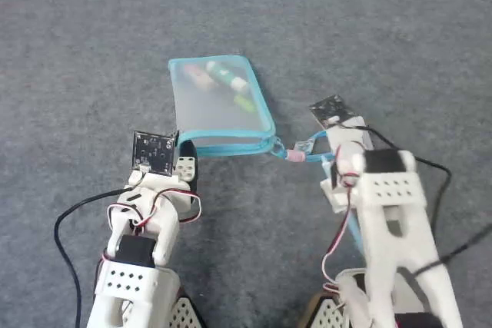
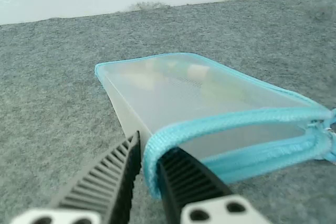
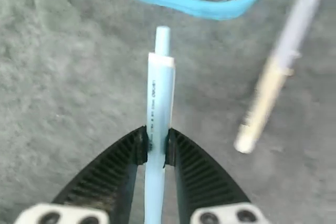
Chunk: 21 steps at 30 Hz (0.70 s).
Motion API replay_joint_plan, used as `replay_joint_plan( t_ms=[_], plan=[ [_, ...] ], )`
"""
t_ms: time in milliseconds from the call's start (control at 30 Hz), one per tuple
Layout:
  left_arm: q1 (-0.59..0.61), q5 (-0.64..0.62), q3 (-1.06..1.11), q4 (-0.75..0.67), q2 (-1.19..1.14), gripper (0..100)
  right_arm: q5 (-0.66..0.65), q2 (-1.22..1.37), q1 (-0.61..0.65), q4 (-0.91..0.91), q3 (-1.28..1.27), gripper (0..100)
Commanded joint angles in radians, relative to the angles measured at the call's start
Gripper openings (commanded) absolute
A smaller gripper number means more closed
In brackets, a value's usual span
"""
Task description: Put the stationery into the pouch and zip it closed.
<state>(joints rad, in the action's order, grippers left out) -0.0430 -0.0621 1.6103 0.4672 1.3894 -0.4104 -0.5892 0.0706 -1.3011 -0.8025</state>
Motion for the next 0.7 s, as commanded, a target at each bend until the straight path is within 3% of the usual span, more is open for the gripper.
replay_joint_plan(
  t_ms=[0,167,433,667],
  plan=[
    [0.005,0.011,-0.024,-0.028,-0.005,1,-0.074,-0.035,-0.108,-0.044,0.147,0.6],
    [0.005,0.011,-0.024,-0.028,-0.005,1,-0.158,0.125,-0.209,-0.045,0.344,0.6],
    [0.005,0.011,-0.022,-0.025,-0.005,1,-0.265,0.587,-0.214,-0.005,0.632,0.8],
    [0.005,0.011,-0.024,-0.028,-0.005,1,-0.265,0.88,-0.249,0.019,0.861,2.5]
  ],
)
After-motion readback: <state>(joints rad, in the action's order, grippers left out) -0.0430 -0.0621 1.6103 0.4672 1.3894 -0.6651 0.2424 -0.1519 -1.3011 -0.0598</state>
